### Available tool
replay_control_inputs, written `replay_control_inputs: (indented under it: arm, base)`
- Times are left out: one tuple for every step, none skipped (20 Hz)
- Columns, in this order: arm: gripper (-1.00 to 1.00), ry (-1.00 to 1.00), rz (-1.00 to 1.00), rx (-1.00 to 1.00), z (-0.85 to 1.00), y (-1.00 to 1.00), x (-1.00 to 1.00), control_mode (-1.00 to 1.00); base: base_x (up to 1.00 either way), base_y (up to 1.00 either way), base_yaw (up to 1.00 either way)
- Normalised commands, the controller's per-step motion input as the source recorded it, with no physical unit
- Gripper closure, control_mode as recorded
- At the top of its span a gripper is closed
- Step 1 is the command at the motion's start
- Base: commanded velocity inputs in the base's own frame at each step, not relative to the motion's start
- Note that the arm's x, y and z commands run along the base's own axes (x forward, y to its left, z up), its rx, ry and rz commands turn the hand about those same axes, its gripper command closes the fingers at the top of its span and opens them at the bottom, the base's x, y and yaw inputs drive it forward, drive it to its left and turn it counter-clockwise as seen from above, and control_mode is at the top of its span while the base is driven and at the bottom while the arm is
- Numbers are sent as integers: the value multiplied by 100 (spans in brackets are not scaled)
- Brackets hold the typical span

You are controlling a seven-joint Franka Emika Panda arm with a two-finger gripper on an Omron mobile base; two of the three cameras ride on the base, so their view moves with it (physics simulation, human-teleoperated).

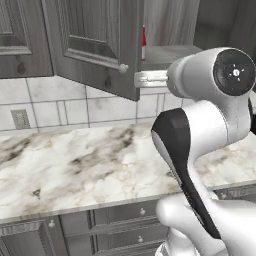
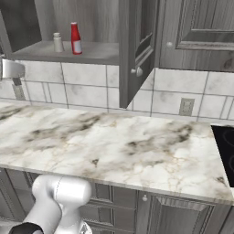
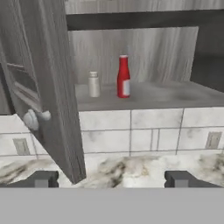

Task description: Move the shaker and ketchup from the cabinet to the dining counter.

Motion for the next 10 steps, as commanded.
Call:
replay_control_inputs:
  arm:
    - [-100,9,5,35,0,-100,0,-100]
    - [-100,14,7,34,0,-100,37,-100]
    - [-100,17,9,32,0,-100,42,-100]
    - [-100,16,11,30,0,-100,38,-100]
    - [-100,18,12,26,0,-91,56,-100]
    - [-100,20,12,23,0,-66,74,-100]
    - [-100,20,14,24,0,-56,100,-100]
    - [-100,25,16,24,0,-34,100,-100]
    - [-100,26,17,21,0,0,100,-100]
    - [-100,27,19,19,0,0,100,-100]
  base:
    - [0,0,0]
    - [0,0,0]
    - [0,0,0]
    - [0,0,0]
    - [0,0,0]
    - [0,0,0]
    - [0,0,0]
    - [0,0,0]
    - [0,0,0]
    - [0,0,0]
